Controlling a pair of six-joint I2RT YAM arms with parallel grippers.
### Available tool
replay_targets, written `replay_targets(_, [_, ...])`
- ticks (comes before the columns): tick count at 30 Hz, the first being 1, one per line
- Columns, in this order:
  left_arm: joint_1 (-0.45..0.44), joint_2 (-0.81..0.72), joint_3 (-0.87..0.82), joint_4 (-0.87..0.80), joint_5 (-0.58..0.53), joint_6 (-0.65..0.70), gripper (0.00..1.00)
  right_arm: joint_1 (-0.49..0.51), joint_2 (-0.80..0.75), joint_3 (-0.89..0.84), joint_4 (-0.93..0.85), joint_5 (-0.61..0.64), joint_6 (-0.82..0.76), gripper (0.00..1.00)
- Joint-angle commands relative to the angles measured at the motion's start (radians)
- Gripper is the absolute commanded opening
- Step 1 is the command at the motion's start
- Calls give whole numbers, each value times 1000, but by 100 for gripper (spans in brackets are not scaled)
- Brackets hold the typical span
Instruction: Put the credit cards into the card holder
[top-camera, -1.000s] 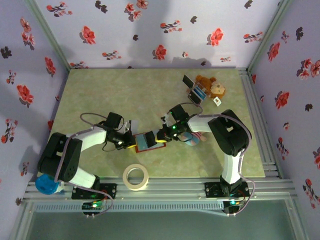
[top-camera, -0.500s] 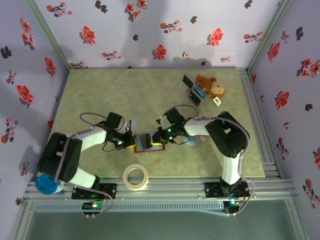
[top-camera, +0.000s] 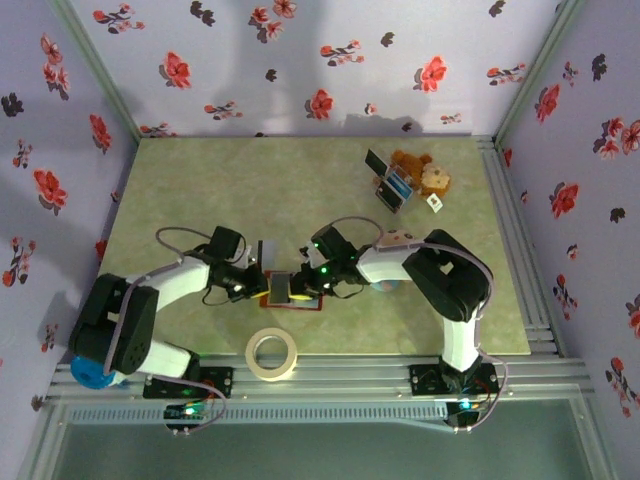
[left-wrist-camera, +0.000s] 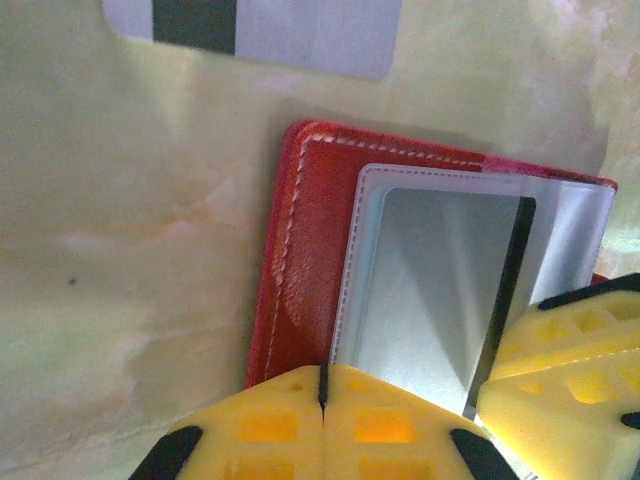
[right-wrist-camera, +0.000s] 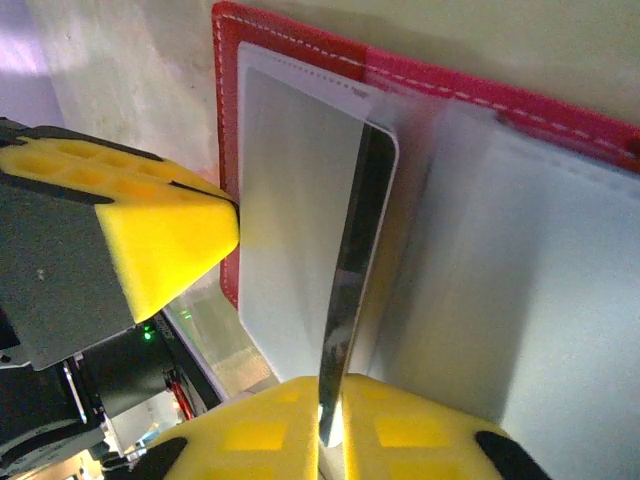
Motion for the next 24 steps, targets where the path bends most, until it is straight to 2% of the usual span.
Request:
replay_targets(1, [-15, -24, -23, -16, 25, -26, 0, 23, -2, 6, 43, 24, 32, 16])
replay_targets(7, [-24, -22, -33, -9, 48, -37, 0, 43, -9, 27, 29, 22, 13, 19])
replay_targets(11, [-25, -39, -32, -21, 50, -37, 0, 43, -46, 54, -123, 47, -80, 23])
replay_targets(16, [-20, -76, -28, -66, 28, -29, 0, 33, -103, 107, -374, 125, -240, 38])
replay_targets(20, [-8, -114, -12, -100, 18, -22, 4, -18, -178, 182, -573, 181, -404, 48])
replay_targets(24, [3, -146, 15, -134, 4, -16, 6, -143, -258, 230, -631, 138, -497, 58])
